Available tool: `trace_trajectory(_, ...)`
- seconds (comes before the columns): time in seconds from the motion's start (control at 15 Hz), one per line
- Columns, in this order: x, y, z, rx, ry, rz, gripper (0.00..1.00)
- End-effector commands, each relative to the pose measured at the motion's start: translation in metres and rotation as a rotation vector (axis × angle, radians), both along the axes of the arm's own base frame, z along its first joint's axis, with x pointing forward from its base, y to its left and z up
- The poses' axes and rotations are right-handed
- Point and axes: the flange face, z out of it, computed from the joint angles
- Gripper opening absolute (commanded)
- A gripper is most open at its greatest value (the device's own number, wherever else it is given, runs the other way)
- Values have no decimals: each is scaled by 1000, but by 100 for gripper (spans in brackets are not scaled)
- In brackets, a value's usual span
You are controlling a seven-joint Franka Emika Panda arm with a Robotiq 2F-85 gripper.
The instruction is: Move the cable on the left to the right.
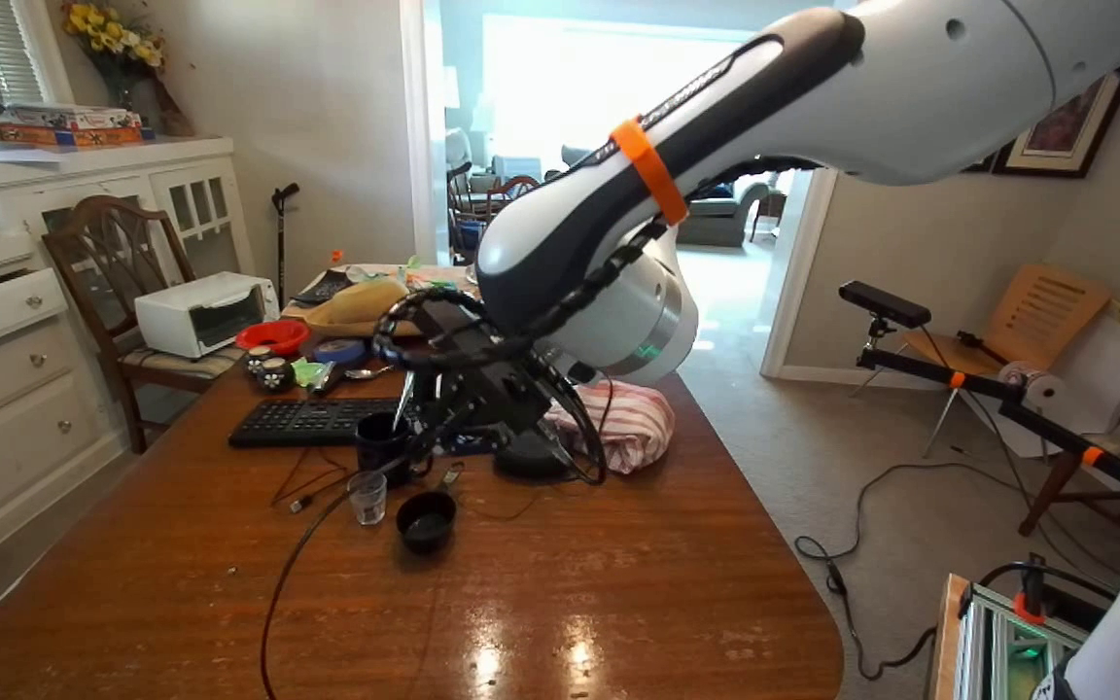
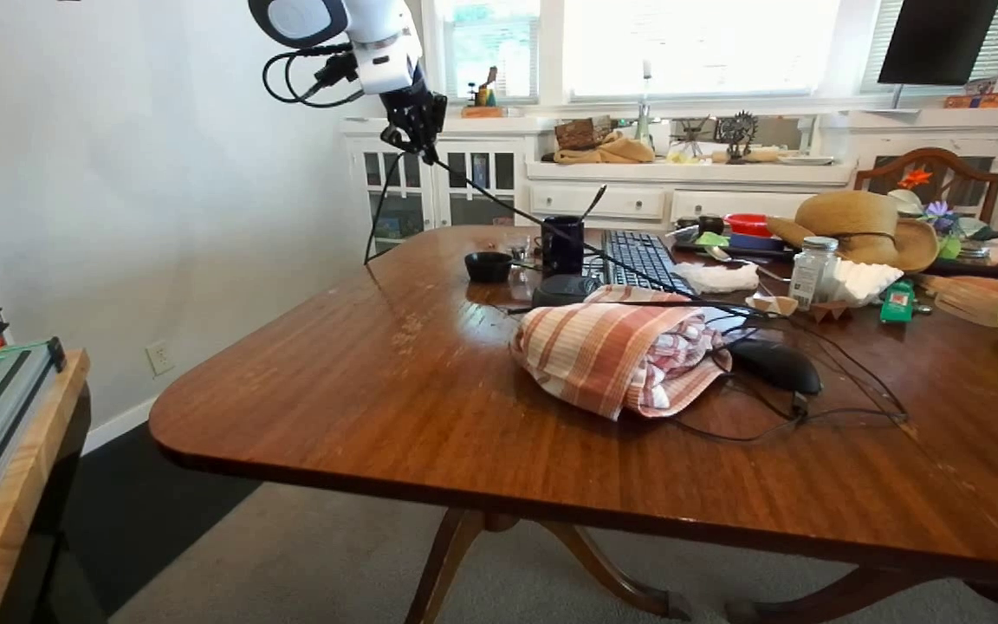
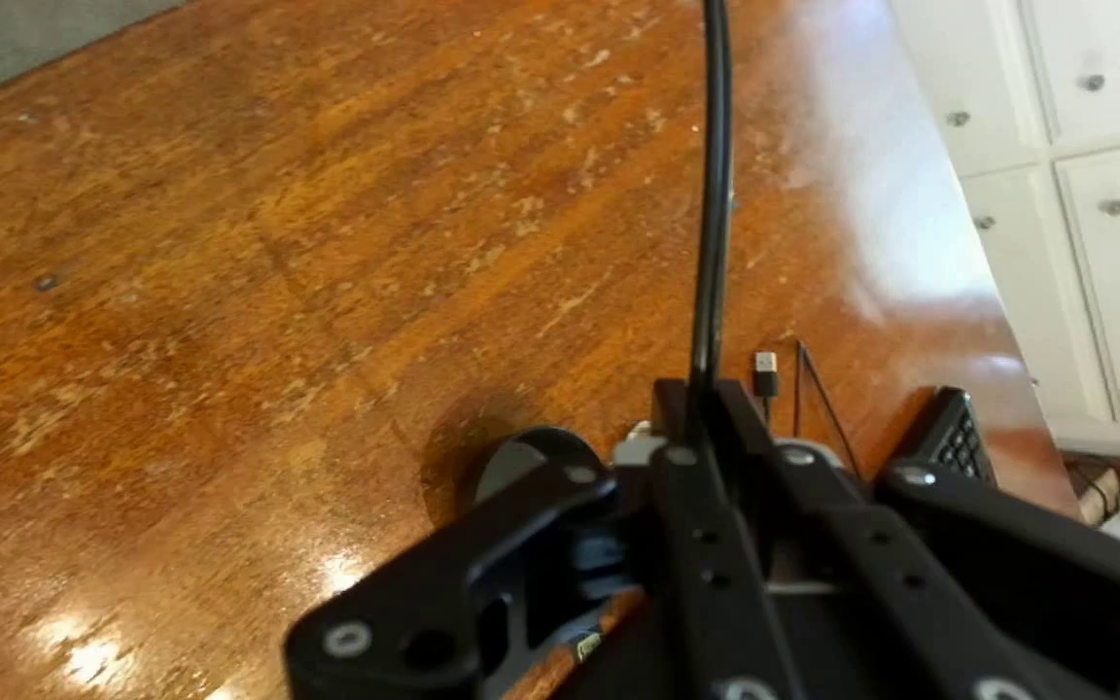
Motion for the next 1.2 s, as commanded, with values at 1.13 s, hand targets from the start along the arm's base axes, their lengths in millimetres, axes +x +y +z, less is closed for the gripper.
trace_trajectory(1.13, 23, -146, 184, 161, -468, -789, 2)
